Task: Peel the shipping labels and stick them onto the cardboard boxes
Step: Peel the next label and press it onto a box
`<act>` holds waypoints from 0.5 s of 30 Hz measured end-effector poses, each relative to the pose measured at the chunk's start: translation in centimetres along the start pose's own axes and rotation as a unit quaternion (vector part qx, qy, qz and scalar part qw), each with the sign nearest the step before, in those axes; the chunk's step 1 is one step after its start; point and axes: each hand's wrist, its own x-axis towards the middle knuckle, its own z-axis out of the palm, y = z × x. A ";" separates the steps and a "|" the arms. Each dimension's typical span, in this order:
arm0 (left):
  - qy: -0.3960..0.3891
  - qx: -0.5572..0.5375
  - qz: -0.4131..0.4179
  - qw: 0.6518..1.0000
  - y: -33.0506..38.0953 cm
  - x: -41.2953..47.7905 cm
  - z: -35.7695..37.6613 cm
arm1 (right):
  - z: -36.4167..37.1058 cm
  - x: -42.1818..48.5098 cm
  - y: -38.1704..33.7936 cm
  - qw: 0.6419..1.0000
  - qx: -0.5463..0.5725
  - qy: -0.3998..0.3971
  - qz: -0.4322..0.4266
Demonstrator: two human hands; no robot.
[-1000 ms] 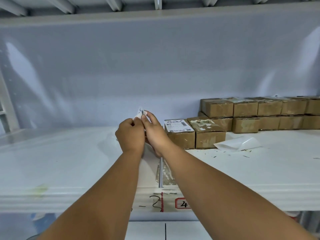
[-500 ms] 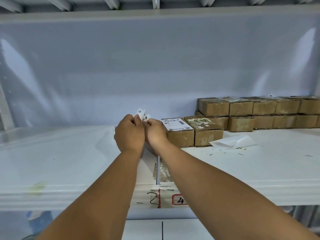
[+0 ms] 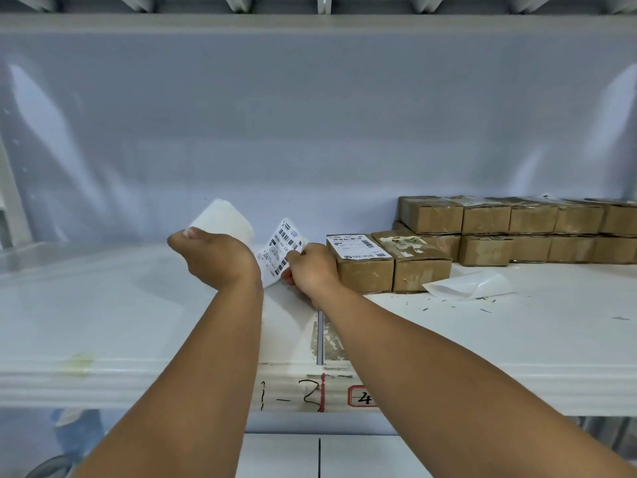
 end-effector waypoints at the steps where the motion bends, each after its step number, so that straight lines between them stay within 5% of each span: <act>1: 0.006 -0.011 0.012 1.000 0.2 0.0 -0.1 | -0.2 0.0 0.0 1.000 0.015 -0.004 0.006; 8: -0.069 0.005 0.176 0.982 0.8 -1.6 -0.4 | -0.4 -0.2 -0.3 0.995 0.101 -0.003 0.019; 15: -0.212 0.143 0.309 0.916 -0.1 -2.6 -0.6 | -0.3 -0.8 -1.5 0.981 0.192 -0.023 0.022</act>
